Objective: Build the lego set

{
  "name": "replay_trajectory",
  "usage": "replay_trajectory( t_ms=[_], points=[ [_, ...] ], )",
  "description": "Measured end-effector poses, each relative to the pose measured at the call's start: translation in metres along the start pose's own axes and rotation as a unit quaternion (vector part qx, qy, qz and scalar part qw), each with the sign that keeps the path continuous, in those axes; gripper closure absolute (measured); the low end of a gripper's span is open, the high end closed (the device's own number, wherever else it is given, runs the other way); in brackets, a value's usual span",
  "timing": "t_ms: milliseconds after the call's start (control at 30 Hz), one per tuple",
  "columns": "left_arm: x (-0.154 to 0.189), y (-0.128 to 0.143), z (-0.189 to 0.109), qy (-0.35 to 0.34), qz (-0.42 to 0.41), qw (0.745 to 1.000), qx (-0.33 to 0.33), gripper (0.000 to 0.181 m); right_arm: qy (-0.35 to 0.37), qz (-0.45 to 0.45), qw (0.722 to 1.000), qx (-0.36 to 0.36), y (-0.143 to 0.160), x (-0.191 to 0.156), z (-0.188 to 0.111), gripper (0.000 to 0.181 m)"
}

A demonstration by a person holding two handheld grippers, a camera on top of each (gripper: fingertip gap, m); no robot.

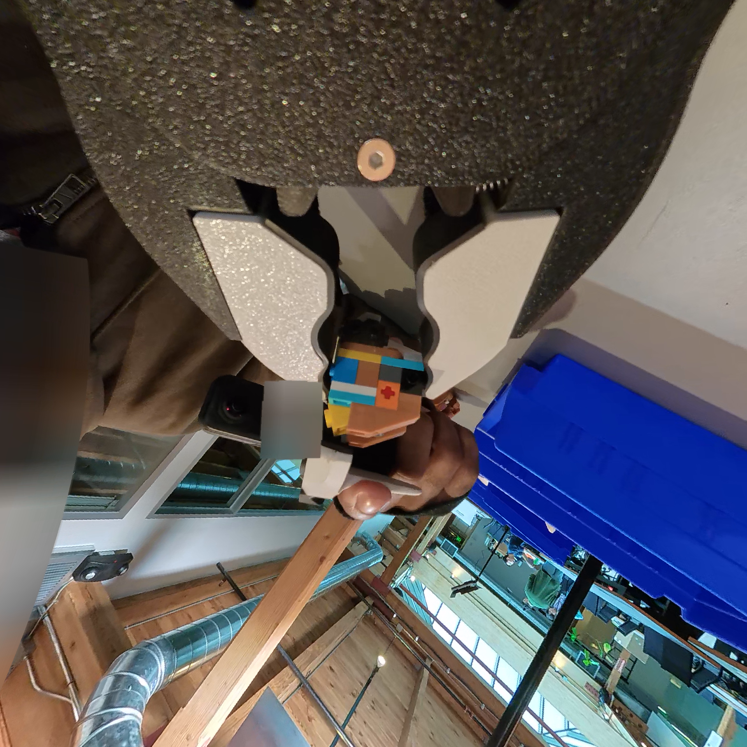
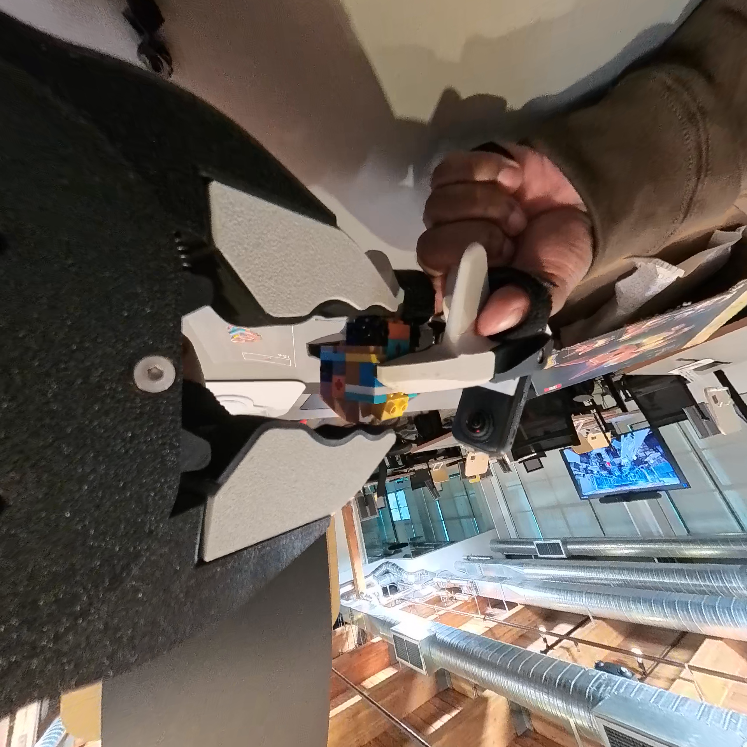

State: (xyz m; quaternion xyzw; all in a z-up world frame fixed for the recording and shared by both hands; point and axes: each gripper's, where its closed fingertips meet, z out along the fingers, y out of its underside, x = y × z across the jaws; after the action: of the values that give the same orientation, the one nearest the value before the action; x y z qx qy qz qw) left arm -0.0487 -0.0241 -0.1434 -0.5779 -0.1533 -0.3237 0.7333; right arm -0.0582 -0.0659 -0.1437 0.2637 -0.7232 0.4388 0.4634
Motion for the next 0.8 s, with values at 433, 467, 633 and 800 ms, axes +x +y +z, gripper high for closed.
replay_trajectory(
  t_ms=[433, 467, 633, 800],
  points=[
    [0.002, -0.004, -0.005, 0.0, 0.033, 0.999, -0.002, 0.142, 0.027, 0.003, 0.999, 0.022, -0.002, 0.008, -0.004, 0.131],
    [0.003, -0.004, -0.005, 0.001, 0.034, 0.999, 0.003, 0.142, 0.028, 0.006, 0.999, 0.025, -0.002, 0.009, -0.005, 0.131],
    [0.003, -0.005, -0.004, -0.001, 0.048, 0.999, 0.017, 0.143, 0.032, 0.008, 0.999, 0.03, -0.004, 0.01, -0.005, 0.131],
    [-0.003, -0.013, -0.007, -0.043, 0.079, 0.996, 0.027, 0.143, 0.009, 0.012, 1.0, 0.014, -0.005, 0.01, -0.008, 0.122]
  ],
)
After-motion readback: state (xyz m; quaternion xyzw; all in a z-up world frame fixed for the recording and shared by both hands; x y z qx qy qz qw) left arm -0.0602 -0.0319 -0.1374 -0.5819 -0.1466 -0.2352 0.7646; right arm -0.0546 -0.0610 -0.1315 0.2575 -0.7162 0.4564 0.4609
